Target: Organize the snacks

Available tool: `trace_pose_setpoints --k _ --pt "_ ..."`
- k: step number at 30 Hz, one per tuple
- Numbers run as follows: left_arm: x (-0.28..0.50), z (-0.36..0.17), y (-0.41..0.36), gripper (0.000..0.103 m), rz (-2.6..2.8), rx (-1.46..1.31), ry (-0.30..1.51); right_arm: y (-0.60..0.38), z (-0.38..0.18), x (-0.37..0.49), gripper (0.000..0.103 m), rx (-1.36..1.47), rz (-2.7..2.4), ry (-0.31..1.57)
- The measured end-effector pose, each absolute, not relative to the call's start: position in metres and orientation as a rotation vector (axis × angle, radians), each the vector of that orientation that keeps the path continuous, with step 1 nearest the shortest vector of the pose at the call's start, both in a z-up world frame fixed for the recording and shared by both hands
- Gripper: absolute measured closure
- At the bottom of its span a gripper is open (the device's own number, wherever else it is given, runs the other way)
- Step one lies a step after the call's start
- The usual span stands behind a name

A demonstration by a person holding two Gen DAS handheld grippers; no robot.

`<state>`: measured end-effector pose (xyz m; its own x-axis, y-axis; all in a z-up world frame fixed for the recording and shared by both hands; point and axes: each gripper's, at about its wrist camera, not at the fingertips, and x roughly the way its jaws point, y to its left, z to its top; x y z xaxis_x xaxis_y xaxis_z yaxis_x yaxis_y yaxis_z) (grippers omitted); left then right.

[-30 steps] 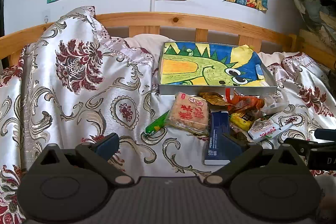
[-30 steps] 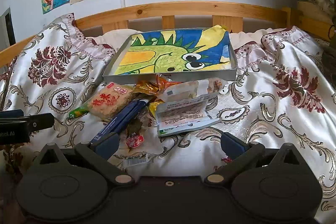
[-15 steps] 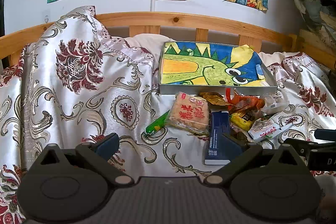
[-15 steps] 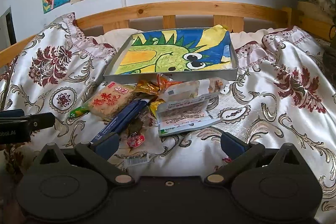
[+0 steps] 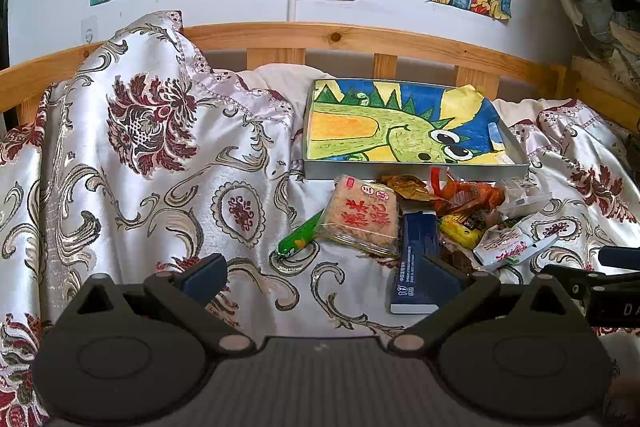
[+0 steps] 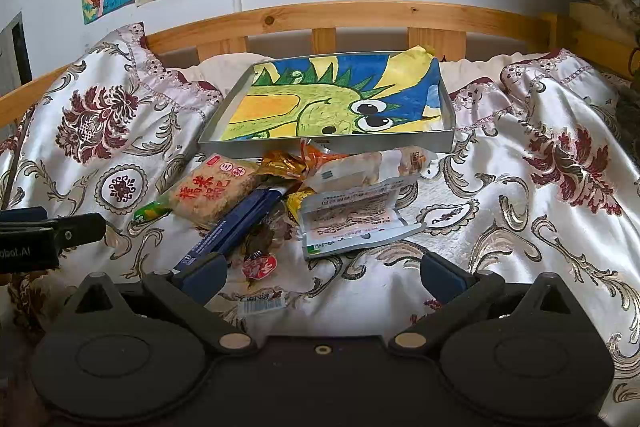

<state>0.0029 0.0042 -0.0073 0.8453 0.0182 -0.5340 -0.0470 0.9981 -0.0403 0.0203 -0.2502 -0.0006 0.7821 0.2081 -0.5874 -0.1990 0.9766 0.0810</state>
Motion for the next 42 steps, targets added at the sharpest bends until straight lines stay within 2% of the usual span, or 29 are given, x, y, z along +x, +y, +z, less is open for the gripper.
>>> trace_pose_setpoints --k 20,26,32,42 --pt "0.004 -0.008 0.01 0.0 0.058 -0.042 0.567 -0.25 0.0 0.021 0.001 0.014 0.215 0.634" --pt "0.018 -0.004 0.009 0.0 0.06 -0.036 0.605 -0.251 0.011 0.02 0.001 0.01 0.226 0.552" --pt "0.036 0.001 0.007 0.0 0.051 -0.016 0.64 -0.253 0.028 0.038 0.001 -0.029 0.26 0.46" --pt "0.076 0.013 0.001 0.0 0.041 0.009 0.659 -0.245 0.033 0.094 0.001 -0.074 0.249 0.432"
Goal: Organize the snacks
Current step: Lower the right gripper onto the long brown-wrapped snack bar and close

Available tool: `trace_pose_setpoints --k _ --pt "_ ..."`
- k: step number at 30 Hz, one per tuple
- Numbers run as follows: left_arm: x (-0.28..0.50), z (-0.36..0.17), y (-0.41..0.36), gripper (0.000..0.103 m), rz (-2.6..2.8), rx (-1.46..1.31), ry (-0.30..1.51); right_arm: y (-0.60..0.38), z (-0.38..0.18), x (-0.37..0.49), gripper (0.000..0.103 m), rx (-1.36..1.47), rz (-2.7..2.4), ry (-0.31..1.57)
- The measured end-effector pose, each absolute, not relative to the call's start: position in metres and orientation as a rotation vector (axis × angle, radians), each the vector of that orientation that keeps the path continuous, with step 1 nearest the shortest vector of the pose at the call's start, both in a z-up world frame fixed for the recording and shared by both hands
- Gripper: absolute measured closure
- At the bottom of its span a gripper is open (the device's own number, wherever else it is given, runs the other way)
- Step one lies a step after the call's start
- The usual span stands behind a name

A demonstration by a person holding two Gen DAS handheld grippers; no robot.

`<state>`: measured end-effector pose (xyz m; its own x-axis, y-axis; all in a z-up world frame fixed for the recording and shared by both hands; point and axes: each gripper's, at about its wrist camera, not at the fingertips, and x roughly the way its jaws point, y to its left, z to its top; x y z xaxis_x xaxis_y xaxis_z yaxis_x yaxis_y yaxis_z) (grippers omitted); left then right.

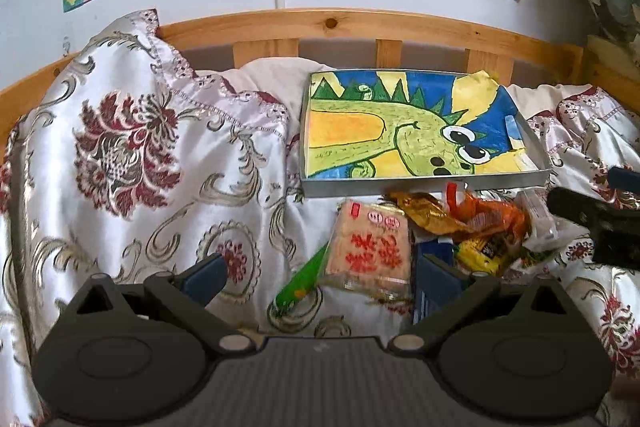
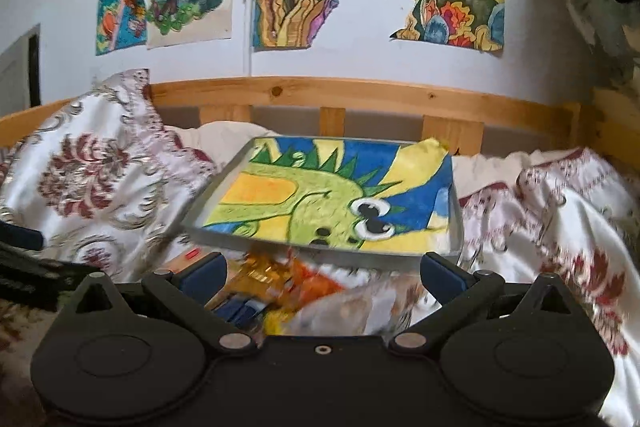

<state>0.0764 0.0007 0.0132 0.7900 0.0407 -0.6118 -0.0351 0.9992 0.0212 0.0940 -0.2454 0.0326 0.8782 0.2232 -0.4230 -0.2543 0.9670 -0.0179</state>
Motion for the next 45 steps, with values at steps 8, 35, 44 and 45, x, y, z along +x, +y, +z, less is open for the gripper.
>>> trace_pose_setpoints --k 8,35,44,45 --pt "0.101 0.003 -0.011 0.0 0.024 0.047 0.688 -0.239 0.02 0.147 0.001 -0.017 0.221 0.497" --pt "0.148 -0.01 -0.05 0.0 -0.066 0.004 0.727 -0.275 -0.012 0.142 0.031 0.016 0.161 0.673" --pt "0.151 -0.015 -0.057 0.001 -0.103 -0.03 0.757 -0.291 -0.015 0.151 0.043 -0.003 0.138 0.724" --pt "0.152 -0.015 -0.058 0.001 -0.112 -0.035 0.761 -0.291 -0.017 0.153 0.042 -0.002 0.145 0.737"
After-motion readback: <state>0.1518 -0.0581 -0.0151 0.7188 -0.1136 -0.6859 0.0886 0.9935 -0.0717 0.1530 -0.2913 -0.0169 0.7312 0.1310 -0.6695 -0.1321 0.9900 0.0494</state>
